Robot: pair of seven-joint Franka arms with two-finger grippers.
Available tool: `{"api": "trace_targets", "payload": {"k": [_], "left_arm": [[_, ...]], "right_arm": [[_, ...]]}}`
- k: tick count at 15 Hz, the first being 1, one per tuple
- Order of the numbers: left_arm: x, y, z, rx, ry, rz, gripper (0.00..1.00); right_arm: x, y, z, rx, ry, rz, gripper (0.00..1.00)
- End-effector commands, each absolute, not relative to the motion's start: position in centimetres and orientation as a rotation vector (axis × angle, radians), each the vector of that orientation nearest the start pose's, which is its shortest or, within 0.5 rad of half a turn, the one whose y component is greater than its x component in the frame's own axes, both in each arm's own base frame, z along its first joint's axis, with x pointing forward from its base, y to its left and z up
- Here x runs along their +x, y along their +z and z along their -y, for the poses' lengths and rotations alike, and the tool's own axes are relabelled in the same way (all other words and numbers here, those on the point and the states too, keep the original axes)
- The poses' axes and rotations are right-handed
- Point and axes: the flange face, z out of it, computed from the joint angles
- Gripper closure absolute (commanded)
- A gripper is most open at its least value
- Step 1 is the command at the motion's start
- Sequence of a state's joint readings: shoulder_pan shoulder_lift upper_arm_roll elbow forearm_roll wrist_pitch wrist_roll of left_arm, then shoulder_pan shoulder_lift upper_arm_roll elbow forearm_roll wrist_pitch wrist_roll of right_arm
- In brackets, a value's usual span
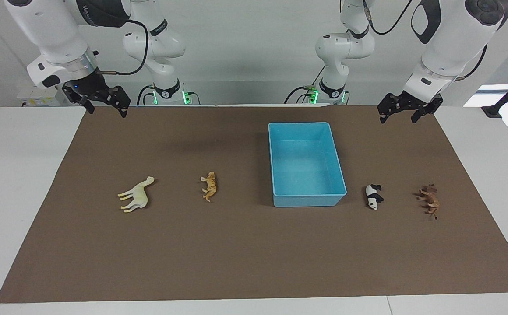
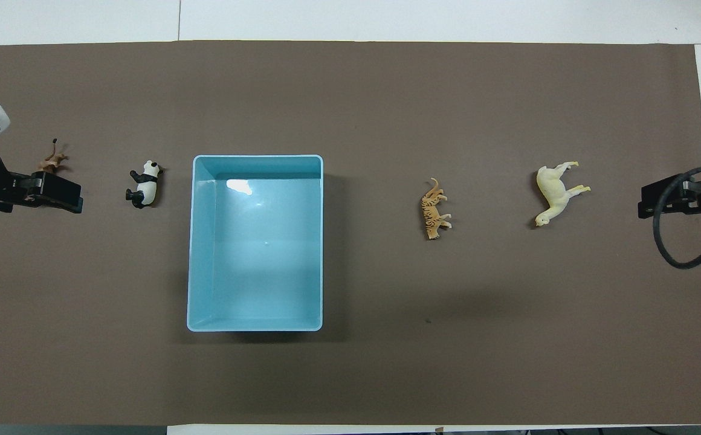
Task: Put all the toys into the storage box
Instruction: 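Reach the left gripper to the panda while the right gripper reaches the cream horse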
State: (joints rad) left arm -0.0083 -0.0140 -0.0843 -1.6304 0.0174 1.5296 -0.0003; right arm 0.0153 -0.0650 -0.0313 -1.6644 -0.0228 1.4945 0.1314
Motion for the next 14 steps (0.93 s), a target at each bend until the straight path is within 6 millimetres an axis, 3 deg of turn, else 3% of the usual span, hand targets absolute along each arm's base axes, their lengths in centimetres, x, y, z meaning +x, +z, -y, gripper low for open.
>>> {"api": "trace_targets", "payload": {"k": [1, 5, 7, 11, 12, 14], "left_arm": [[53.4, 60.4, 5.3, -3.113, 0.126, -0.179, 0.0], [53.3, 60.2, 5.2, -3.114, 0.126, -0.155, 0.0], [53.6, 59.3, 4.2, -3.12, 0.053, 0.012, 0.0], [54.8, 54.4, 0.3, -3.12, -0.159, 0.144, 0.0], [55.5, 52.9, -0.6, -3.119, -0.178, 0.167, 0.0], [57.7, 49.3, -0.5, -3.127, -0.19, 0.159, 0.0]], "right_arm": [[52.1, 61.2, 1.4, -3.165, 0.14, -0.271, 0.0], [52.0, 61.2, 1.5, -3.165, 0.14, -0.271, 0.0], [52.1, 61.2, 1.4, -3.165, 0.138, -0.264, 0.0], [52.2, 61.0, 0.4, -3.155, 0.119, -0.23, 0.0], [52.5, 60.5, 0.2, -3.158, 0.096, -0.169, 0.0], [53.1, 58.2, 0.8, -3.159, 0.052, 0.029, 0.0]]}}
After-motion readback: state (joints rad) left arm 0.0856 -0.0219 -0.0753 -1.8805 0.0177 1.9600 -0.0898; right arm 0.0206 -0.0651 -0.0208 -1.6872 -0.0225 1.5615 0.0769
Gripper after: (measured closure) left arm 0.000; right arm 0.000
